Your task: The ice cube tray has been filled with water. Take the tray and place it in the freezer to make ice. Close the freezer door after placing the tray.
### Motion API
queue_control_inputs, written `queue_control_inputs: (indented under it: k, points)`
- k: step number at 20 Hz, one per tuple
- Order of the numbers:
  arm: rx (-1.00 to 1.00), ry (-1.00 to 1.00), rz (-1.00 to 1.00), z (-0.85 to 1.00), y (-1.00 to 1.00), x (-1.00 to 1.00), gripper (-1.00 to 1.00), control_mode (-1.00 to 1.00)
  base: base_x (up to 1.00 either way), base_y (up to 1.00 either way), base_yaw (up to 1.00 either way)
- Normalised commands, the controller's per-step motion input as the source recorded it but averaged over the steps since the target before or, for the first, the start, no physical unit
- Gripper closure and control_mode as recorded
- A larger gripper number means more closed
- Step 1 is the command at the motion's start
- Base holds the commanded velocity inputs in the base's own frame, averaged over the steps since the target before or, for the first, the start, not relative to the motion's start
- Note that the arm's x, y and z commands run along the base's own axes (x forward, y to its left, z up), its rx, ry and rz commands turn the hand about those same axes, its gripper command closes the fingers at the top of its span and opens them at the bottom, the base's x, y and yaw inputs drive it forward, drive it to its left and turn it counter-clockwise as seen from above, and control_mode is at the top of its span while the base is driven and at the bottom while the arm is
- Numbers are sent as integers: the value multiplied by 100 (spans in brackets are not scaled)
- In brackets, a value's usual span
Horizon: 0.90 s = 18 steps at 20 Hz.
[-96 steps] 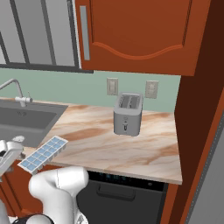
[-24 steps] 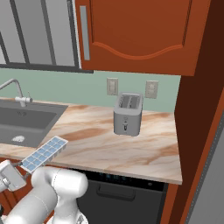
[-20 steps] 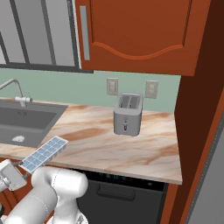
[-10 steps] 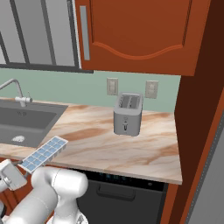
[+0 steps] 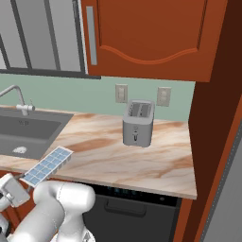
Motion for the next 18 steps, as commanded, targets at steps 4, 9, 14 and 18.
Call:
queue_control_inputs:
  k: [4,9,14,18]
  points:
    - [0,0,9,1,-19,0,-100,-100,0,0,0]
    - [0,0,8,8,-22,0,-100,-100,0,0,0]
    - [0,0,7,8,-18,0,100,-100,0,0,0]
    - [0,0,2,0,-5,1,100,-100,0,0,0]
